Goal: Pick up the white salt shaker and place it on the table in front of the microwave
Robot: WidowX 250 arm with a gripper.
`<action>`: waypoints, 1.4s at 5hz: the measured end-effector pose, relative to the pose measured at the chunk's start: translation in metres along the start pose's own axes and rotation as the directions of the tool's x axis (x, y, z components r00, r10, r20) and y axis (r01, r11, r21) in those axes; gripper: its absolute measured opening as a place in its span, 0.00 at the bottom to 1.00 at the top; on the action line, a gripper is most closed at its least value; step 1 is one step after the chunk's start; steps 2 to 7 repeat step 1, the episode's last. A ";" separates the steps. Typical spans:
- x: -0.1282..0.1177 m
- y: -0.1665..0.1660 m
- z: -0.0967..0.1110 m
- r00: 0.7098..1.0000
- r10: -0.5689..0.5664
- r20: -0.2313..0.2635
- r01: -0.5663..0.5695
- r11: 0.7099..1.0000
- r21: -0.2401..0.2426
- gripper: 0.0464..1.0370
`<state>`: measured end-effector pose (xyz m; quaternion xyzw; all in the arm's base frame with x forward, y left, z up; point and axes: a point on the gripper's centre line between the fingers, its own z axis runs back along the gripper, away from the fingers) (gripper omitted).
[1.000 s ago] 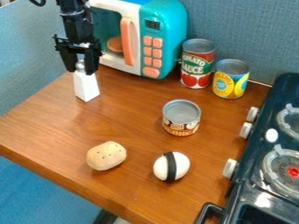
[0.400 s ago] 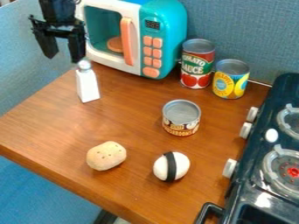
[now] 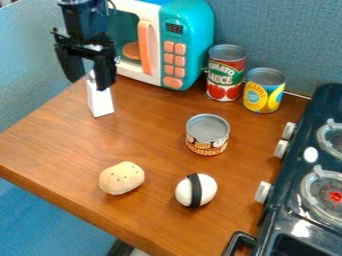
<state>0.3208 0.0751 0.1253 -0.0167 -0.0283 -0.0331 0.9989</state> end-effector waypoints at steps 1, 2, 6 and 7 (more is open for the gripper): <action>0.003 -0.019 -0.008 0.999 -0.054 0.007 0.054 0.998 -0.021 0.96; 0.003 -0.019 -0.008 0.999 -0.054 0.007 0.054 0.998 -0.021 0.96; 0.003 -0.019 -0.008 0.999 -0.054 0.007 0.054 0.998 -0.021 0.96; 0.003 -0.019 -0.008 0.999 -0.054 0.007 0.054 0.998 -0.021 0.96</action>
